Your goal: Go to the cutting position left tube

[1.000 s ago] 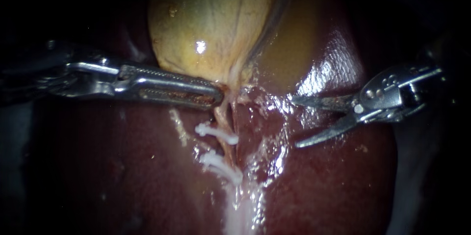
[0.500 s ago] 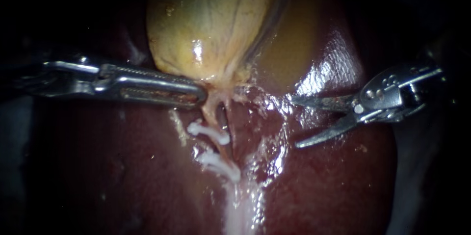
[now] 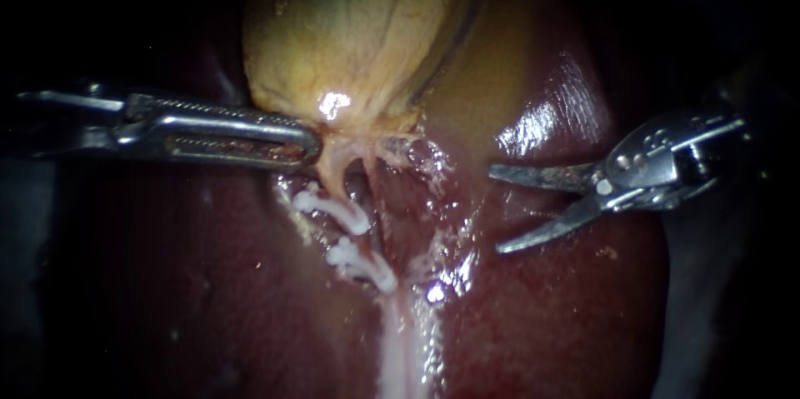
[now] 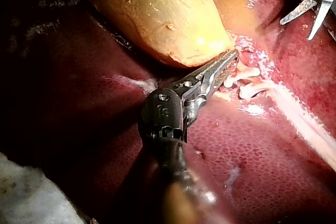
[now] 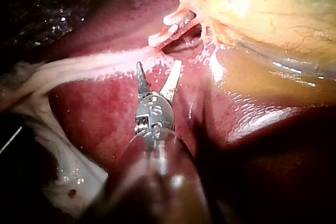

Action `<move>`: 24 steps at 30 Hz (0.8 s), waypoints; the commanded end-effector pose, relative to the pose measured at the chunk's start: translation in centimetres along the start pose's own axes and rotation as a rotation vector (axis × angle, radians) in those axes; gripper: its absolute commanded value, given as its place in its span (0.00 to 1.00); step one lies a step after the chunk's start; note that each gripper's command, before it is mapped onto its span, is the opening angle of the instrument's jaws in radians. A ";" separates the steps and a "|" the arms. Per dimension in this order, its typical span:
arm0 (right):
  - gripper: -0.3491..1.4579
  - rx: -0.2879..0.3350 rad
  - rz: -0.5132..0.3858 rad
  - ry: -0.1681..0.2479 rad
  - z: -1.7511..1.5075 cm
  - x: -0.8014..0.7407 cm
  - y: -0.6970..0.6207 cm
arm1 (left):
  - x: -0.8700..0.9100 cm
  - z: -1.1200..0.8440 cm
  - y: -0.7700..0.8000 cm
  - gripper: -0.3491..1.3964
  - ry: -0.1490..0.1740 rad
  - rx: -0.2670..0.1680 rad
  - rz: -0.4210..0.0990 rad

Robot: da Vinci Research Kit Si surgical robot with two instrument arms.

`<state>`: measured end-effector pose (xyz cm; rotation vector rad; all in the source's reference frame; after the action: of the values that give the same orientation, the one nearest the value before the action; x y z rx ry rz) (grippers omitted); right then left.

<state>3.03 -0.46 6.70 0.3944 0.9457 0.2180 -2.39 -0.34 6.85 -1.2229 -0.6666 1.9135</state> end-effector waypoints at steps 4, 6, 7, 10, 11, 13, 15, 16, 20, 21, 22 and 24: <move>0.95 0.019 -0.013 0.006 0.29 -0.05 -0.09 | -0.01 0.02 0.00 0.00 0.000 0.003 0.000; 0.95 0.025 -0.020 0.008 0.46 -0.10 -0.13 | -0.01 0.02 0.00 0.00 0.000 0.003 0.000; 0.95 0.026 -0.029 0.008 0.52 -0.12 -0.15 | -0.01 0.03 0.01 0.00 0.000 0.003 0.000; 0.95 0.038 -0.025 0.012 0.70 -0.18 -0.18 | -0.01 0.03 0.01 0.00 0.001 0.004 0.000; 0.95 0.041 -0.022 0.013 0.76 -0.20 -0.19 | -0.01 0.03 0.02 0.00 0.001 0.004 0.000; 0.95 0.047 -0.020 0.014 0.84 -0.24 -0.20 | -0.01 0.04 0.03 0.00 0.001 0.005 -0.001; 0.95 0.051 -0.012 0.015 0.92 -0.28 -0.20 | 0.00 0.04 0.04 0.00 0.001 0.006 -0.001; 0.95 0.050 -0.013 0.015 0.95 -0.29 -0.20 | 0.00 0.04 0.04 0.00 0.001 0.006 -0.001; 0.95 0.055 -0.005 0.016 1.06 -0.34 -0.19 | 0.00 0.05 0.05 0.00 0.003 0.010 -0.001; 0.95 0.054 -0.006 0.016 1.08 -0.34 -0.19 | 0.00 0.06 0.06 0.00 0.003 0.010 -0.001; 0.95 0.057 -0.006 0.017 1.10 -0.35 -0.19 | 0.00 0.06 0.06 0.00 0.002 0.008 -0.001; 0.96 0.055 0.000 0.016 1.14 -0.34 -0.18 | 0.00 0.07 0.06 0.00 0.002 0.009 -0.001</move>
<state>3.78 -1.01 7.49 0.4444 0.9705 0.1936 -2.48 -0.38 6.83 -1.2199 -0.6563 1.9116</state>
